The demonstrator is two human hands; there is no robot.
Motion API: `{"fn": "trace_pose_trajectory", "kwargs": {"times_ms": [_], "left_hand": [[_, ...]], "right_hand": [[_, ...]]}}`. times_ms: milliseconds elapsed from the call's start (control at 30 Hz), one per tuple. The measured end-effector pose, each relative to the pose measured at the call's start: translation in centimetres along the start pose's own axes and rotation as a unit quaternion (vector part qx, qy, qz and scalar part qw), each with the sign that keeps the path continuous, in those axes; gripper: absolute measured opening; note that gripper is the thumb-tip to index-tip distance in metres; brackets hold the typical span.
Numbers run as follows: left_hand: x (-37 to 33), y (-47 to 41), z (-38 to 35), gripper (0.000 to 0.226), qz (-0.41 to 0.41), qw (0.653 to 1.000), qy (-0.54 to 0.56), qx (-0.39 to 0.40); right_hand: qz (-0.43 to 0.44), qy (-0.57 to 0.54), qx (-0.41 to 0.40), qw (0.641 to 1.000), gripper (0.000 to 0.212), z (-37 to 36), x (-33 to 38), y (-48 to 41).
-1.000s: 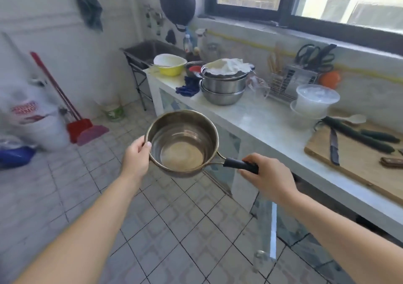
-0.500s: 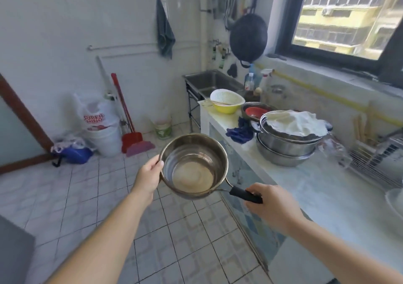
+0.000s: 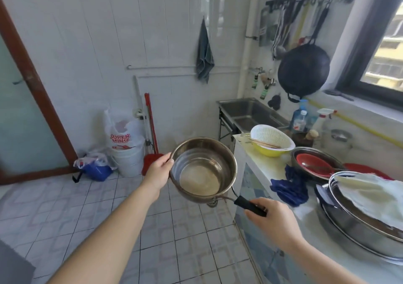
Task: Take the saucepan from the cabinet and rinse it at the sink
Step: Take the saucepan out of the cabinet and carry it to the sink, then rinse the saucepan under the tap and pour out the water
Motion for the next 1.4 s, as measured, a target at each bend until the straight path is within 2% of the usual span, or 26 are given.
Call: {"fn": "trace_pose_trajectory", "kwargs": {"times_ms": [200,367,667,867,1133,1267,1400], "left_hand": [[-2.4,-14.9,1.1,0.039,0.005,1.000,0.030,0.005],[-3.2,-25.3,-0.1,0.039,0.027,0.998,0.047,0.017],[-3.1,-42.3,-8.9,0.037,0.016,0.999,0.029,0.040],[-3.6,-52.3,-16.5,0.038,0.030,0.998,0.052,0.023],[-4.0,-62.8,-23.0,0.034,0.002,0.999,-0.018,0.029],[-3.7,-68.3,-25.5,0.039,-0.015,0.996,-0.077,0.044],[-1.0,-74.1,-27.5,0.031,-0.015,0.989,-0.131,0.059]], "right_hand": [[-0.029,-0.045,-0.049,0.997,0.013,-1.2,5.0,-12.6],[-0.041,-0.064,-0.063,0.995,0.022,-2.3,5.9,-21.8],[-0.076,-0.090,-0.090,0.989,0.014,-2.0,2.1,-38.1],[-0.085,-0.060,-0.089,0.991,0.016,0.2,-1.8,-49.9],[-0.103,-0.081,-0.085,0.988,0.018,1.2,-5.1,-61.4],[-0.139,-0.100,-0.091,0.981,0.006,0.4,-6.0,-66.7],[-0.202,-0.134,-0.108,0.964,0.005,-1.4,-6.4,-72.5]]}}
Point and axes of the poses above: each hand's wrist, its own y-axis away from the middle knuckle, its own z-axis out of the back of the hand, x = y × z, the point moved 6 cm from there along -y, towards the middle knuckle, and after that the axes turned 15 degrees about y, right-handed, at the moved point
